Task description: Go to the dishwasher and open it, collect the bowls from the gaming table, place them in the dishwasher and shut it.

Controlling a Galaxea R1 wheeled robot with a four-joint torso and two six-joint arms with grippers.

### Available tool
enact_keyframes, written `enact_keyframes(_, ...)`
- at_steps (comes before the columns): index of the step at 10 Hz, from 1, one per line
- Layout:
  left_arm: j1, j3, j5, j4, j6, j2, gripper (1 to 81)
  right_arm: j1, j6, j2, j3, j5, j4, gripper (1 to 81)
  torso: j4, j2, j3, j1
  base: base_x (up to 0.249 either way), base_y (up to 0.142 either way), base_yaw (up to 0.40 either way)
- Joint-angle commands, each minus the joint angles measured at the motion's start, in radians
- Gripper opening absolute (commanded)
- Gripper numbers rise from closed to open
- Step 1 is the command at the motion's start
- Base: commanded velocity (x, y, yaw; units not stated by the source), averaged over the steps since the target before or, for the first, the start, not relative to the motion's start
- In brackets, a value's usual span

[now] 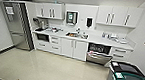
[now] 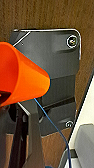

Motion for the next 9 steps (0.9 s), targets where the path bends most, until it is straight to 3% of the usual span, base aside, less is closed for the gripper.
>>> enact_keyframes(1, -0.036, 0.002, 0.035, 0.001, -0.005, -0.013, 1.0, 0.037, -0.008, 0.029, 0.031, 0.002, -0.03, 1.0, 0.0, 0.0, 0.0, 0.0, 0.168, 0.0, 0.0)
enact_keyframes(9, -0.036, 0.002, 0.035, 0.001, -0.006, -0.014, 1.0, 0.041, -0.009, 0.034, 0.031, 0.0, -0.03, 1.0, 0.0, 0.0, 0.0, 0.0, 0.168, 0.0, 0.0)
